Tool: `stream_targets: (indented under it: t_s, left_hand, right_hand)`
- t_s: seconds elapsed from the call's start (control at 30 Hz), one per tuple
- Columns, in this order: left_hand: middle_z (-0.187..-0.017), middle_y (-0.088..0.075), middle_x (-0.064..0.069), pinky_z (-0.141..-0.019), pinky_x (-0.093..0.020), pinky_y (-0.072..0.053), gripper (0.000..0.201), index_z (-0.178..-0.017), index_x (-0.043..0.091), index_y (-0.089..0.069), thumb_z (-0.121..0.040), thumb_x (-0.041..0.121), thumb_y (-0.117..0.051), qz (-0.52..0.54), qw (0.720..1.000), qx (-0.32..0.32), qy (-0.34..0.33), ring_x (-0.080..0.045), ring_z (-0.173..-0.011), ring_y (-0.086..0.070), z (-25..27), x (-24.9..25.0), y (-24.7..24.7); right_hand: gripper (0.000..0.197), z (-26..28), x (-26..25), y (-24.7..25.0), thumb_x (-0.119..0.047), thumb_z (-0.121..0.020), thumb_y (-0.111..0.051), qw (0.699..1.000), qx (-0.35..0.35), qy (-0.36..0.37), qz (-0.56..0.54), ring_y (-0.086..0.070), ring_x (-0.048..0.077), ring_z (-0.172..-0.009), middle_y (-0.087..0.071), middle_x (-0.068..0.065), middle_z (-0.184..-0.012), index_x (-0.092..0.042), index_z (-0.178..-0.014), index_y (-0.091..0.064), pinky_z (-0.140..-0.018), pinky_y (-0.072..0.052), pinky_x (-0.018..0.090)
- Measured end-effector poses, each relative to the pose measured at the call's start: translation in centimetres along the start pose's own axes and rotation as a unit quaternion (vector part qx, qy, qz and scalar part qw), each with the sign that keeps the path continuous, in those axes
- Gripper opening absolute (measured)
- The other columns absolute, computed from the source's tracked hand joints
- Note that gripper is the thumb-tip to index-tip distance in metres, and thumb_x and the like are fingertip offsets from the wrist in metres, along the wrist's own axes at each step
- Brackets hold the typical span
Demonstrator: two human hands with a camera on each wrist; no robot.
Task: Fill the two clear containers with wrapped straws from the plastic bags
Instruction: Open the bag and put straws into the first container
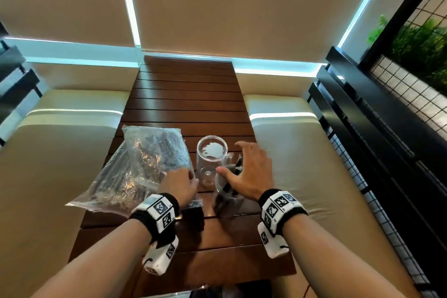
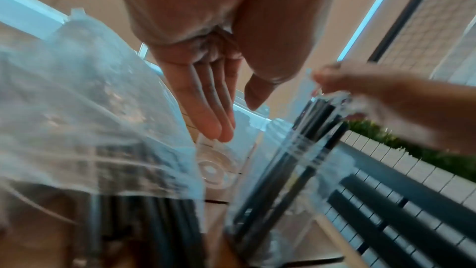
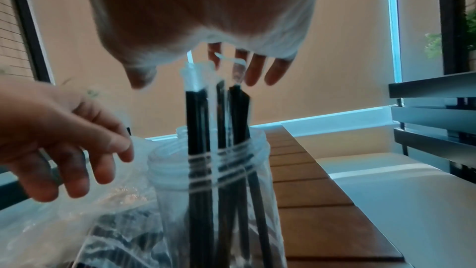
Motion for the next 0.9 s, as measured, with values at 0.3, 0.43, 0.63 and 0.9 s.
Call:
stream_targets:
  t_s: [0.3, 0.43, 0.63, 0.9]
  left_hand:
    - [-0.142, -0.018, -0.01, -0.108, -0.06, -0.028, 0.084, -0.137, 0.03, -0.028, -0.069, 0.039, -0.076, -0.327, 0.942, -0.04, -0.067, -0.033, -0.135, -0.024, 1.3, -5.8, 0.9]
    - [-0.141, -0.026, -0.01, -0.105, -0.056, -0.036, 0.064, -0.134, 0.028, -0.039, -0.079, 0.025, -0.07, -0.339, 0.939, -0.019, -0.064, -0.03, -0.133, -0.03, 1.4, -7.4, 0.6]
    - [-0.151, -0.007, -0.012, -0.104, -0.062, -0.032, 0.096, -0.142, 0.027, -0.019, -0.069, 0.048, -0.077, -0.344, 0.932, -0.09, -0.076, -0.033, -0.143, -0.013, 2.3, -8.9, -0.7]
    - [-0.082, -0.048, -0.003, -0.063, -0.033, -0.044, 0.031, -0.098, 0.017, -0.039, -0.082, -0.009, -0.046, -0.017, 0.998, 0.064, -0.019, -0.024, -0.07, -0.054, 0.3, -7.5, 3.0]
  right_hand:
    - [0.014, 0.9, -9.1, -0.2, -0.026, -0.089, -0.056, 0.975, -0.021, 0.214, -0.054, -0.051, 0.016, -0.073, -0.057, -0.002, -0.08, -0.015, -0.082, -0.059, -0.066, -0.045, 0.03]
    - [0.014, 3.0, -10.4, -5.1, -0.023, -0.091, -0.056, 0.936, -0.292, 0.196, -0.022, -0.064, 0.025, -0.08, -0.068, 0.005, -0.089, -0.015, -0.09, -0.067, -0.078, -0.056, 0.04]
    - [0.02, 6.0, -10.0, -10.5, -0.011, -0.083, -0.058, 0.88, -0.446, 0.156, 0.053, -0.063, 0.038, -0.098, -0.069, 0.018, -0.102, -0.009, -0.097, -0.072, -0.085, -0.054, 0.038]
    - [0.056, 5.0, -9.5, -13.5, -0.001, -0.076, -0.054, 0.939, -0.324, 0.11, -0.025, -0.047, 0.035, -0.125, -0.046, 0.016, -0.135, -0.005, -0.131, -0.045, -0.105, -0.043, 0.044]
Point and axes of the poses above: each hand's wrist, its own z-axis away from the middle knuckle, its own y-axis out of the back of the hand, x = y × z, the point moved 4 cm from there along -z, towards the middle knuckle
